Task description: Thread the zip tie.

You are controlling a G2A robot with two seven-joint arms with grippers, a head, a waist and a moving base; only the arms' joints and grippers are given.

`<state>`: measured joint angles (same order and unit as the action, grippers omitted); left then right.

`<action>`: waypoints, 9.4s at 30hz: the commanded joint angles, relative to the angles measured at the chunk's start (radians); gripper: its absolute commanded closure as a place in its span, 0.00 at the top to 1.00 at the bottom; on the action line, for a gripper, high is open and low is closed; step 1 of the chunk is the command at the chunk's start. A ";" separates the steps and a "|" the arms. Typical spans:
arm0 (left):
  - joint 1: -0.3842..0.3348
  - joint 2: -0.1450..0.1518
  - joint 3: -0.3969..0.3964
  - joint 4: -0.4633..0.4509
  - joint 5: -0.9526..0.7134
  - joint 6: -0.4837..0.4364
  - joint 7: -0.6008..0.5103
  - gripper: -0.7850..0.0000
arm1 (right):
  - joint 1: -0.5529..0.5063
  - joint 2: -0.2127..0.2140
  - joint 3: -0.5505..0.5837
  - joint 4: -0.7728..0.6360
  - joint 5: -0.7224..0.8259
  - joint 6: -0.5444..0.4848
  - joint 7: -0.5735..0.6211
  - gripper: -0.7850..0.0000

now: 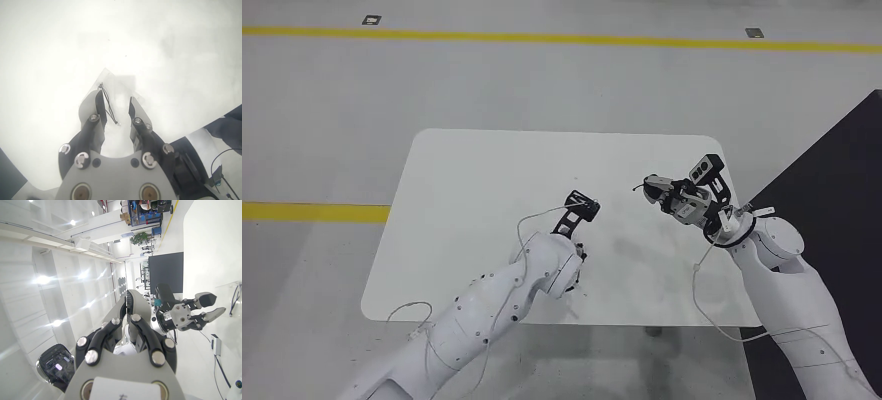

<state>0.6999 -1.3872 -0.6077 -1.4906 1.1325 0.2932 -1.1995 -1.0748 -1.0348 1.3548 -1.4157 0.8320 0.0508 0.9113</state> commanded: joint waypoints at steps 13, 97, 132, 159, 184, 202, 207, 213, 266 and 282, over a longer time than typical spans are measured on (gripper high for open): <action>-0.062 -0.067 0.049 0.164 0.033 0.024 -0.094 0.24 | 0.000 0.000 0.000 0.000 0.000 0.000 0.000 0.00; 0.061 -0.165 -0.196 0.114 0.150 -0.140 -0.234 0.04 | 0.000 0.000 0.000 0.000 0.000 0.000 0.000 0.00; 0.029 -0.205 -0.195 0.198 0.195 -0.116 -0.300 0.40 | 0.000 0.000 0.000 0.000 0.000 0.000 0.000 0.00; 0.009 -0.234 -0.210 0.288 0.181 -0.130 -0.298 0.36 | 0.000 0.000 0.000 0.000 0.000 0.000 0.000 0.00; -0.029 -0.258 -0.209 0.351 0.182 -0.151 -0.336 0.00 | 0.000 0.000 0.000 0.000 0.000 0.000 0.000 0.00; 0.279 -0.175 -0.408 -0.278 0.283 -0.168 -0.245 0.00 | 0.000 0.000 0.000 0.000 0.000 0.000 0.000 0.00; 0.334 -0.169 -0.445 -0.324 0.223 -0.187 -0.140 0.00 | 0.000 0.000 0.000 0.000 0.000 0.000 0.000 0.00; 0.336 -0.169 -0.444 -0.326 0.230 -0.189 -0.130 0.00 | -0.015 0.007 0.009 -0.033 -0.146 -0.056 -0.064 0.00; 0.549 -0.163 -0.213 -0.620 1.106 -0.719 0.058 0.00 | -0.011 0.057 0.096 -0.143 -0.231 0.422 -0.098 0.00; 0.390 -0.131 -0.319 -0.465 0.102 -0.913 -0.002 0.00 | -0.065 0.072 0.137 -0.192 -0.257 0.380 -0.025 0.00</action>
<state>1.0902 -1.5185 -0.9270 -1.9557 0.9137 -0.6196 -1.2016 -1.1401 -0.9624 1.4921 -1.6075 0.5747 0.4308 0.8863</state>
